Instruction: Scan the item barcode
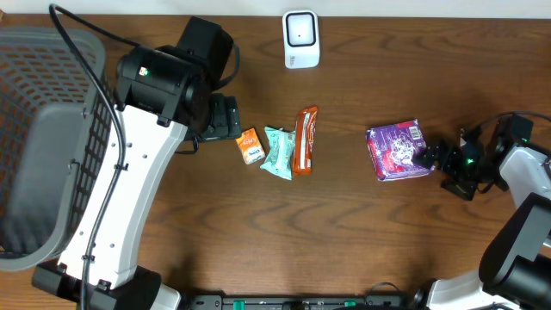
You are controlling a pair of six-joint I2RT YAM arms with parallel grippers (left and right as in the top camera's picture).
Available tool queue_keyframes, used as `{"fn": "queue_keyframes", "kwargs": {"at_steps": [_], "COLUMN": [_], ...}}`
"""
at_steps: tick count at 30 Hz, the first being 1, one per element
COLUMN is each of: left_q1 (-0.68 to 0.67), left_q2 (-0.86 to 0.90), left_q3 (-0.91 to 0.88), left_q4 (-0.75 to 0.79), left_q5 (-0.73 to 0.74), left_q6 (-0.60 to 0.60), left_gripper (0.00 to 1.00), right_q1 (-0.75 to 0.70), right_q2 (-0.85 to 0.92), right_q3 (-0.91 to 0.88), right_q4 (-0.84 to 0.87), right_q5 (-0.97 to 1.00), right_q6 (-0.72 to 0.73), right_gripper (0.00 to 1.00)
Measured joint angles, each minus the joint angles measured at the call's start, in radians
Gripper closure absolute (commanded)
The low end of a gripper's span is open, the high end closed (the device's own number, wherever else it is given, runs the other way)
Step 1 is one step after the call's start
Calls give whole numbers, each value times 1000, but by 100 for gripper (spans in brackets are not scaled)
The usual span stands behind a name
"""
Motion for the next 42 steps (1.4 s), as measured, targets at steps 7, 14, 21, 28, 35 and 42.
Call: {"fn": "queue_keyframes", "kwargs": {"at_steps": [7, 14, 21, 28, 35, 42], "left_q1": [0, 0, 0, 0, 0, 0], "left_q2": [0, 0, 0, 0, 0, 0], "left_q3": [0, 0, 0, 0, 0, 0], "left_q4": [0, 0, 0, 0, 0, 0], "left_q5": [0, 0, 1, 0, 0, 0], "left_q6": [0, 0, 0, 0, 0, 0], "left_gripper": [2, 2, 2, 2, 2, 2], "right_q1": [0, 9, 43, 68, 77, 187], "right_q2": [0, 0, -3, -10, -14, -14], "right_q3": [0, -5, -134, -220, -98, 214], "right_q4": [38, 79, 290, 385, 160, -161], "right_q5": [-21, -157, -182, -204, -153, 198], "right_q6": [-42, -88, -10, 52, 82, 132], "right_gripper": [1, 2, 22, 99, 99, 99]}}
